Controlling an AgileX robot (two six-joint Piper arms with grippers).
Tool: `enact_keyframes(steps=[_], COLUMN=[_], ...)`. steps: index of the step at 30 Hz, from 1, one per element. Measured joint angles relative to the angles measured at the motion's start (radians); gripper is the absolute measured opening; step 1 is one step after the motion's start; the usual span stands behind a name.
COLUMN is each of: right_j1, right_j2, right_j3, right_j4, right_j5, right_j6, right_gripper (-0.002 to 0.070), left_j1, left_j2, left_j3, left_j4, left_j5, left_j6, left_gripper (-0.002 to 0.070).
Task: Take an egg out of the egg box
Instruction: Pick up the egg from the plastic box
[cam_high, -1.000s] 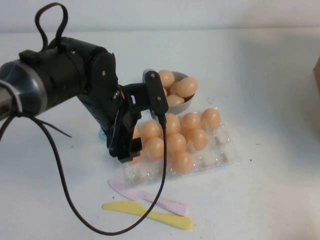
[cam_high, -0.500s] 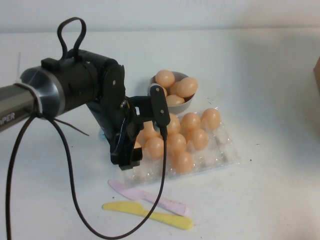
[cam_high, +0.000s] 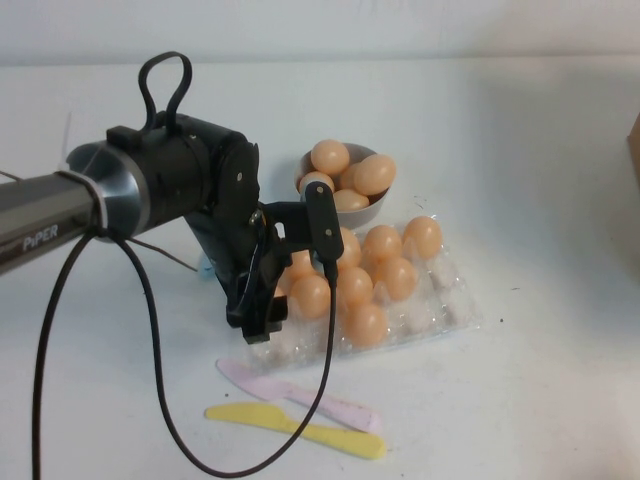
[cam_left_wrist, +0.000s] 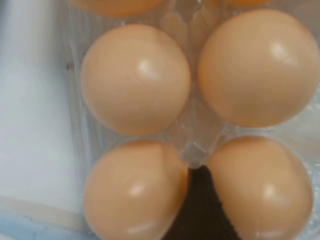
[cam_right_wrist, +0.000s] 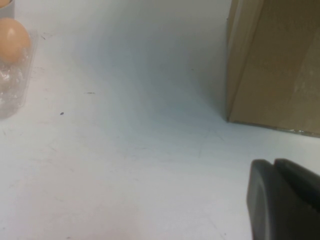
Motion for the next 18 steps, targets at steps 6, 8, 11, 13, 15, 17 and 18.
enact_keyframes(steps=[6, 8, 11, 13, 15, 17, 18], right_j1=[0.0, 0.0, 0.0, 0.0, 0.0, 0.0, 0.0], right_j2=[0.0, 0.0, 0.0, 0.0, 0.0, 0.0, 0.0], right_j3=[0.0, 0.0, 0.0, 0.0, 0.0, 0.0, 0.0], right_j4=[0.0, 0.0, 0.002, 0.002, 0.002, 0.002, 0.002], right_j5=[0.0, 0.0, 0.0, 0.0, 0.0, 0.0, 0.0], right_j6=[0.0, 0.0, 0.0, 0.0, 0.0, 0.0, 0.0], right_gripper=[-0.0017, -0.0017, -0.0017, -0.0017, -0.0017, -0.0017, -0.0017], left_j1=[0.0, 0.0, 0.0, 0.0, 0.0, 0.0, 0.0], left_j2=[0.0, 0.0, 0.0, -0.001, -0.01, -0.029, -0.045], left_j3=[-0.002, -0.002, -0.002, -0.002, -0.002, -0.002, -0.002], left_j4=[0.018, 0.02, 0.022, 0.022, 0.022, 0.022, 0.027], left_j5=[-0.009, -0.009, -0.009, -0.009, -0.002, 0.002, 0.002], left_j6=[0.0, 0.0, -0.003, -0.003, -0.003, -0.012, -0.021], left_gripper=[0.0356, 0.0337, 0.0337, 0.0337, 0.0337, 0.0337, 0.0337])
